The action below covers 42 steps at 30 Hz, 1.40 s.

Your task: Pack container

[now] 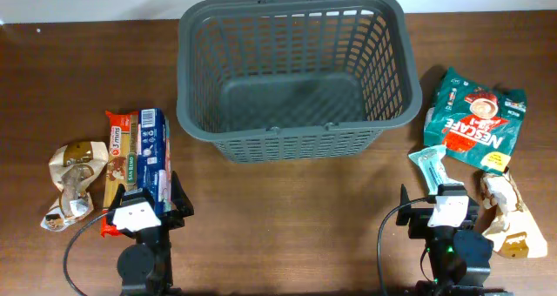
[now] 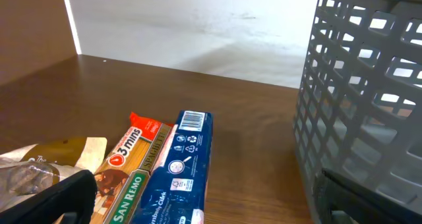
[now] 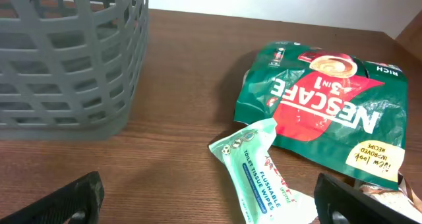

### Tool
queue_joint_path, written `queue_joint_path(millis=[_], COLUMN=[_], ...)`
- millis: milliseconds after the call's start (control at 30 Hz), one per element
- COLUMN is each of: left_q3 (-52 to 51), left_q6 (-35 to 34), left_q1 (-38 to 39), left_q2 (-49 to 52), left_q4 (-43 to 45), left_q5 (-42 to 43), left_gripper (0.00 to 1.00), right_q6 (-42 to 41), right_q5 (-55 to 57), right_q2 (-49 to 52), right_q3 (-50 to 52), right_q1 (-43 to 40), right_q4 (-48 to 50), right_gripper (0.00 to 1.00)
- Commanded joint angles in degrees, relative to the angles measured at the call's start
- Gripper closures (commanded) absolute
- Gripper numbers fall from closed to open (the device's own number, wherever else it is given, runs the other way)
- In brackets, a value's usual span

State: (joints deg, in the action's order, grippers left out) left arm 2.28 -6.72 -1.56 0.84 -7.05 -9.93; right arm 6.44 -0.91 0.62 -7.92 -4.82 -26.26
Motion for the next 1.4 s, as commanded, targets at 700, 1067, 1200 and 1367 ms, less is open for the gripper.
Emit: queue_joint_path(millis=[700, 1067, 1200, 1367], left_q3=[-0.4, -0.4, -0.4, -0.4], left_q6=[-0.1, -0.1, -0.1, -0.1], left_q1=[0.1, 0.1, 0.1, 0.1], left_q2=[-0.5, -0.5, -0.5, -0.5], left_q4=[0.4, 0.4, 0.4, 0.4], left_q5=[-0.4, -0.4, -0.4, -0.4], left_gripper=[0.01, 0.01, 0.01, 0.01], right_q6=[-1.6, -5.4, -5.4, -10.0], right_q5=[-11.0, -3.3, -5.0, 7.0], right_q2=[0.4, 40.4, 53.0, 63.7], right_q3=[-2.8, -48.0, -67.1, -80.7], right_q1=[0.3, 0.3, 0.2, -1.7], right_q4=[-0.1, -13.4, -23.4, -27.5], right_gripper=[0.01, 0.01, 0.01, 0.01])
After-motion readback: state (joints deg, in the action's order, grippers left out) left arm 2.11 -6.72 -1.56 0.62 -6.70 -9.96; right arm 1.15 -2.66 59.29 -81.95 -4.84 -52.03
